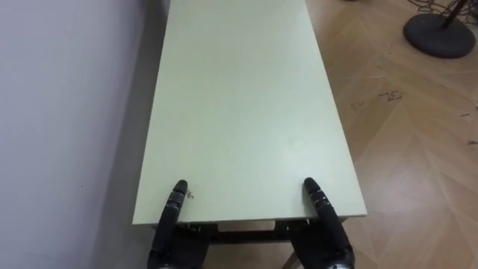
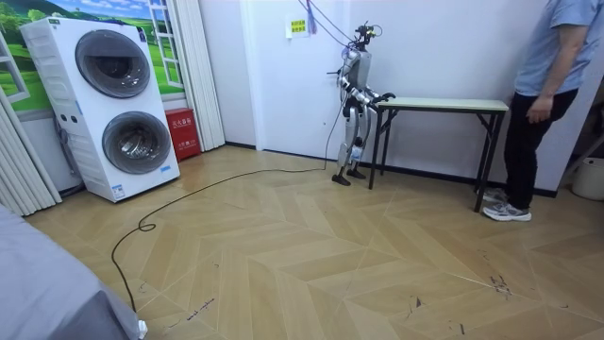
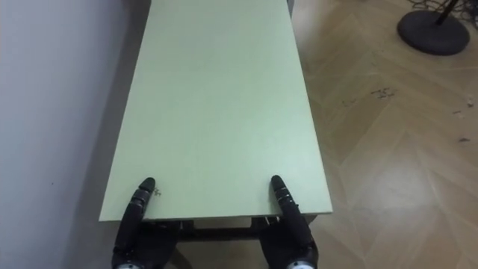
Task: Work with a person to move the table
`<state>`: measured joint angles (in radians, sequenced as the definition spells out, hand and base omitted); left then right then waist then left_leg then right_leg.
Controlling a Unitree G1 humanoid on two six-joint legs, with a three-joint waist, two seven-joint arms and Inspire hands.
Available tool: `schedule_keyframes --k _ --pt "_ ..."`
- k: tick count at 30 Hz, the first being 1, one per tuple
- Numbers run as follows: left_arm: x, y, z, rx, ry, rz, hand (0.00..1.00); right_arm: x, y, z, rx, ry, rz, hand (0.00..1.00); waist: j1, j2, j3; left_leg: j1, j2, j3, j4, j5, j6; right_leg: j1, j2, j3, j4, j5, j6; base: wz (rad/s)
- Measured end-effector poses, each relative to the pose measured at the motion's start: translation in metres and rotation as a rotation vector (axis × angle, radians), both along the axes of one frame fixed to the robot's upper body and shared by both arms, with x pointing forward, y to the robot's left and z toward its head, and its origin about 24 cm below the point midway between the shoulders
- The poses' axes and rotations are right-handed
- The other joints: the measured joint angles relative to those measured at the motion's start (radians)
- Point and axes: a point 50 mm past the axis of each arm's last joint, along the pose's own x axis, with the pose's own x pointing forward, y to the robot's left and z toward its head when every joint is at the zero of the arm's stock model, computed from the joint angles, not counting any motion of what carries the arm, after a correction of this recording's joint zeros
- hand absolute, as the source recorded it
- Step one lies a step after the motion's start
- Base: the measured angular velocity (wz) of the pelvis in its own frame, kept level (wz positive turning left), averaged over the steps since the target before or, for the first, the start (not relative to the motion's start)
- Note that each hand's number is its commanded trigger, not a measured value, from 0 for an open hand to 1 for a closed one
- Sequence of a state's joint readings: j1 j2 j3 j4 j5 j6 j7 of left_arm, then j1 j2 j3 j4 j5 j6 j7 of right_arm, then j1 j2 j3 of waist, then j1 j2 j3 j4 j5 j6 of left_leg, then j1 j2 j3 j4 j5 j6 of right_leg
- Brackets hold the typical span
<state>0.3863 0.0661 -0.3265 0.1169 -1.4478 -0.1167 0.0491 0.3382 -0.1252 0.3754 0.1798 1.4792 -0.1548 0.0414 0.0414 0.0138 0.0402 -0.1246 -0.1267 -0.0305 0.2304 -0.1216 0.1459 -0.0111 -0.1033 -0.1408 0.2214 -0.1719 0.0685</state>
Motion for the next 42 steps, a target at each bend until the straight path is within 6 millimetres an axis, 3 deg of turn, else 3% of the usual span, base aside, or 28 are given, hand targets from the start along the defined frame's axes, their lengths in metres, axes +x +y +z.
schedule_keyframes --k 3,4,5,7,9,10,11,12,25,42 --pt "-0.002 0.0 -0.002 0.033 0.006 -0.025 0.48 -0.002 -0.001 -0.002 0.001 0.007 -0.002 1.0 0.006 -0.002 -0.0015 0.011 0.0 0.001 0.0 0.0 0.0 0.009 0.0 0.0 -0.001 0.0 0.0 0.0" --pt "-0.003 0.001 -0.004 0.068 0.005 -0.057 0.28 -0.003 -0.001 -0.003 0.0 0.011 -0.004 1.0 0.01 -0.002 -0.0025 0.017 0.001 0.001 -0.003 0.0 0.0 0.015 0.0 -0.001 -0.001 0.0 0.0 0.0" --pt "-0.005 0.002 -0.006 0.123 -0.005 -0.104 0.17 -0.003 -0.001 -0.003 -0.001 0.015 -0.004 1.0 0.012 -0.002 -0.004 0.021 0.0 0.0 -0.009 0.0 0.0 0.018 0.0 -0.003 -0.001 0.0 0.0 0.0" --pt "-0.006 0.005 -0.007 0.217 -0.028 -0.191 0.06 -0.004 -0.001 -0.004 -0.001 0.018 -0.004 0.94 0.009 -0.002 -0.0043 0.026 0.001 0.0 -0.01 0.0 0.0 0.024 0.001 -0.002 -0.002 0.0 0.0 0.0" --pt "-0.007 0.006 -0.007 0.278 -0.051 -0.255 0.0 -0.005 -0.001 -0.006 -0.003 0.027 -0.004 0.69 0.009 0.0 -0.0093 0.032 0.001 -0.001 -0.01 -0.002 -0.001 0.031 0.001 -0.001 -0.003 0.0 0.0 0.0" --pt "-0.007 0.006 -0.009 0.306 -0.063 -0.286 0.0 -0.006 -0.002 -0.007 -0.004 0.037 -0.001 0.52 0.009 0.003 -0.0195 0.033 0.0 -0.001 -0.011 -0.003 0.0 0.032 0.001 0.0 -0.003 0.0 0.0 0.0" --pt "-0.006 0.007 -0.01 0.322 -0.067 -0.304 0.0 -0.006 -0.002 -0.009 -0.004 0.044 0.004 0.12 0.008 0.004 -0.0226 0.04 0.001 -0.001 -0.012 -0.002 0.001 0.039 0.001 0.0 -0.002 0.0 0.0 0.0" --pt "-0.006 0.007 -0.012 0.328 -0.064 -0.312 0.0 -0.006 -0.002 -0.009 -0.003 0.048 0.006 0.0 0.007 0.005 -0.0224 0.046 0.0 -0.001 -0.013 -0.002 0.001 0.044 0.001 0.0 -0.003 0.0 0.0 0.0" --pt "-0.007 0.013 -0.019 0.343 -0.061 -0.347 0.0 -0.005 -0.002 -0.006 -0.042 -0.119 0.165 0.0 -0.012 0.007 -0.0234 0.067 0.001 -0.004 -0.023 -0.006 -0.008 0.062 0.002 -0.005 -0.005 -0.002 0.002 -0.01" --pt "-0.01 0.015 -0.023 0.334 -0.073 -0.38 0.0 -0.012 -0.004 -0.007 -0.025 -0.165 0.239 0.0 -0.011 0.007 -0.0228 0.063 0.002 -0.006 -0.025 -0.007 -0.01 0.063 0.002 -0.026 -0.017 -0.001 0.002 0.0"
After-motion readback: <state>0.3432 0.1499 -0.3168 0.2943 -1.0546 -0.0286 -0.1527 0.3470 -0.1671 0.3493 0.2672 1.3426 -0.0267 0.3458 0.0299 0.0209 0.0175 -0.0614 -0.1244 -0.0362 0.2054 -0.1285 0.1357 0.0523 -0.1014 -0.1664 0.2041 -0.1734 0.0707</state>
